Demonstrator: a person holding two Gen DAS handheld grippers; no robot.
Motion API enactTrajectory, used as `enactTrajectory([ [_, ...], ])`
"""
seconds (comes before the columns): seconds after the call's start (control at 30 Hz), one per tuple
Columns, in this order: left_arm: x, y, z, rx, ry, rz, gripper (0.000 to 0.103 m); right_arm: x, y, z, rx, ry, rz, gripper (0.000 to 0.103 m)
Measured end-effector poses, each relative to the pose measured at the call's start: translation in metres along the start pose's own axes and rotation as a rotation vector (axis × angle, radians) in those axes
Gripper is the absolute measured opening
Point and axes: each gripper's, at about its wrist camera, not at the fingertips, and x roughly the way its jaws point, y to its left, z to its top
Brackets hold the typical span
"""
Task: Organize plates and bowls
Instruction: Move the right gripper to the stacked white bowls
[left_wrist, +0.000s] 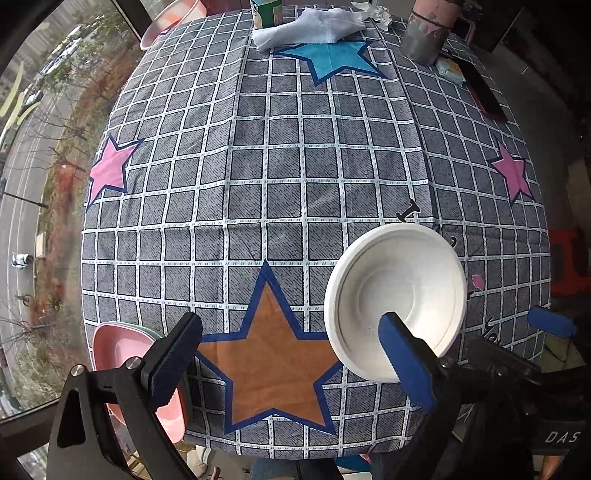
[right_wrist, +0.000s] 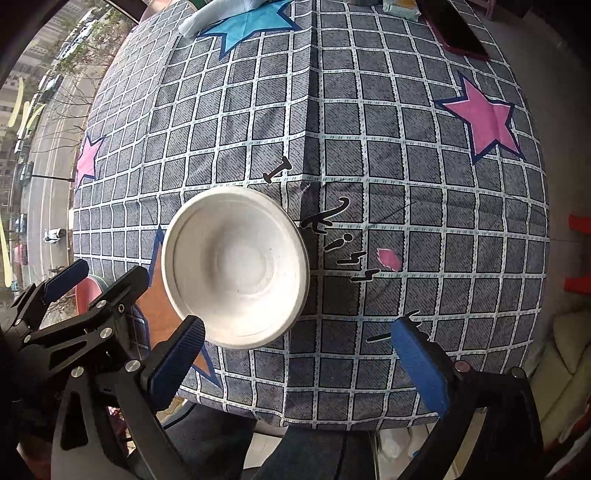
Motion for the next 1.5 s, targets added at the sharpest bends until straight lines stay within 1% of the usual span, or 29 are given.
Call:
enactTrajectory([
  [0.03, -0.003, -0.001, -0.002, 0.004, -0.008, 0.005, 0.103, -0.003, 0.001, -0.001, -0.013, -0.009, -0.001, 0.101],
  [0.13, -0.011, -0.004, -0.008, 0.007, 0.001, -0.014, 0.103, -0.012, 0.003, -0.006, -0.052, -0.039, -0.015, 0.101],
  [0.23, -0.021, -0.005, -0.016, -0.007, -0.007, -0.03, 0.103, -0.019, 0.0, -0.01, -0.071, -0.044, -0.037, 0.101],
  [0.33, -0.036, -0.002, -0.025, -0.026, -0.051, -0.033, 0.103, -0.023, -0.006, -0.012, -0.065, -0.037, -0.053, 0.101],
  [0.43, -0.051, 0.002, -0.033, -0.052, -0.104, -0.011, 0.103, -0.024, -0.008, -0.011, -0.067, -0.028, -0.072, 0.101],
  [0.53, -0.059, 0.009, -0.041, -0.083, -0.127, 0.0, 0.103, -0.026, -0.004, -0.012, -0.093, -0.027, -0.081, 0.101],
  [0.63, -0.06, 0.013, -0.048, -0.109, -0.121, 0.012, 0.103, -0.027, 0.002, -0.015, -0.131, -0.028, -0.081, 0.101],
  [0.73, -0.058, 0.014, -0.054, -0.122, -0.101, 0.022, 0.103, -0.026, 0.002, -0.019, -0.143, -0.026, -0.07, 0.101],
  [0.9, -0.055, 0.008, -0.058, -0.113, -0.076, 0.035, 0.103, -0.024, -0.012, -0.027, -0.096, -0.01, -0.054, 0.101],
  [1.07, -0.052, -0.006, -0.06, -0.068, -0.055, 0.034, 0.103, -0.022, -0.027, -0.034, -0.043, 0.007, -0.046, 0.101],
  [1.13, -0.054, -0.01, -0.059, -0.053, -0.061, 0.036, 0.103, -0.025, -0.029, -0.036, -0.034, 0.001, -0.049, 0.101],
  [1.33, -0.067, -0.014, -0.057, -0.035, -0.116, 0.046, 0.103, -0.038, -0.027, -0.04, -0.05, -0.053, -0.072, 0.101],
  [1.5, -0.066, -0.019, -0.057, -0.027, -0.11, 0.031, 0.103, -0.041, -0.031, -0.046, -0.044, -0.065, -0.082, 0.101],
])
